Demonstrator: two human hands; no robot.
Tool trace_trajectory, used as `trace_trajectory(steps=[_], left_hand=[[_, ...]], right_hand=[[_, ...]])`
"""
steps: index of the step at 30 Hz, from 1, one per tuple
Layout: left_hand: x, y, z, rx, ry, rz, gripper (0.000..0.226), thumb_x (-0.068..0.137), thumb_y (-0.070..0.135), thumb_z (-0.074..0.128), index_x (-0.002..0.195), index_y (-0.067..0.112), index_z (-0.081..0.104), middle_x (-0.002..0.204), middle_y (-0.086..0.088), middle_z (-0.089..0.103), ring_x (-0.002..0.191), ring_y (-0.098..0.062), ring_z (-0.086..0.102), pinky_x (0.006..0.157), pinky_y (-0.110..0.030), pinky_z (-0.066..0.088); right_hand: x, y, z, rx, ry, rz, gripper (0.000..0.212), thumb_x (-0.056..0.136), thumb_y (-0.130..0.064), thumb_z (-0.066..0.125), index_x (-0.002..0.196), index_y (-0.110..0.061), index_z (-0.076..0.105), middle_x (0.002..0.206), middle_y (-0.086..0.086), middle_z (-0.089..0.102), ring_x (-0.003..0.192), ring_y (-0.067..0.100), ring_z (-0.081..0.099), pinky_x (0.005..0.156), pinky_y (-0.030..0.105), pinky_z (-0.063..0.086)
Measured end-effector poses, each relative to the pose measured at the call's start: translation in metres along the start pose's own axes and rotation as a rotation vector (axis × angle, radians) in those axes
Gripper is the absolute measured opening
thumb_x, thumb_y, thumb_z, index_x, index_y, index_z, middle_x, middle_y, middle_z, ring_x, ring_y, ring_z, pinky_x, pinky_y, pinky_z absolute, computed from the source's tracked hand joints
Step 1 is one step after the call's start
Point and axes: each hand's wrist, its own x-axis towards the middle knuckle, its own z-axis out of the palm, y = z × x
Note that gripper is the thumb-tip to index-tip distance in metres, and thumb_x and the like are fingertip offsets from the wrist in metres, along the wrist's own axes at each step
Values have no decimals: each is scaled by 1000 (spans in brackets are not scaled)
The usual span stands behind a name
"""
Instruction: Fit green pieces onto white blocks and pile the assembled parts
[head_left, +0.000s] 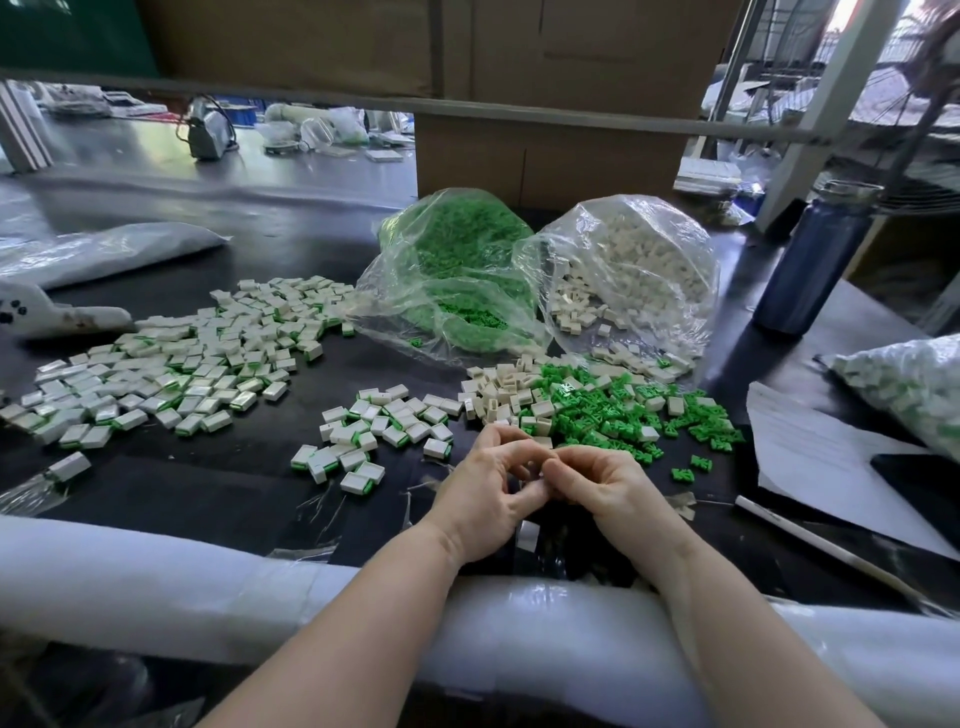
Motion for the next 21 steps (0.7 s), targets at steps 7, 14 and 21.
trace_trajectory(steps=[7, 14, 21], left_hand=[[1, -2, 1, 34, 3, 10, 30, 83, 19, 67, 79, 47, 59, 103, 14, 45, 84, -15, 57, 86, -41, 50], [1, -4, 2, 55, -10, 10, 29, 82, 20, 66, 73, 46, 57, 102, 15, 44, 82, -14, 56, 83, -43, 50], [1, -3, 3, 103, -25, 20, 30, 81, 23, 63, 70, 50, 52, 102, 14, 43, 85, -15, 56, 83, -43, 50]], right_hand=[[-1, 0, 0, 4, 10, 0, 12, 84, -20, 61, 89, -17, 70, 81, 1, 72, 77, 10, 66, 70, 20, 50], [-1, -1, 1, 112, 10, 16, 17, 76, -23, 64, 86, -17, 76, 85, 8, 74, 79, 15, 69, 70, 21, 52], [-2, -4, 2, 155, 11, 40, 15, 74, -21, 65, 81, -16, 77, 83, 11, 74, 77, 17, 69, 68, 21, 52]])
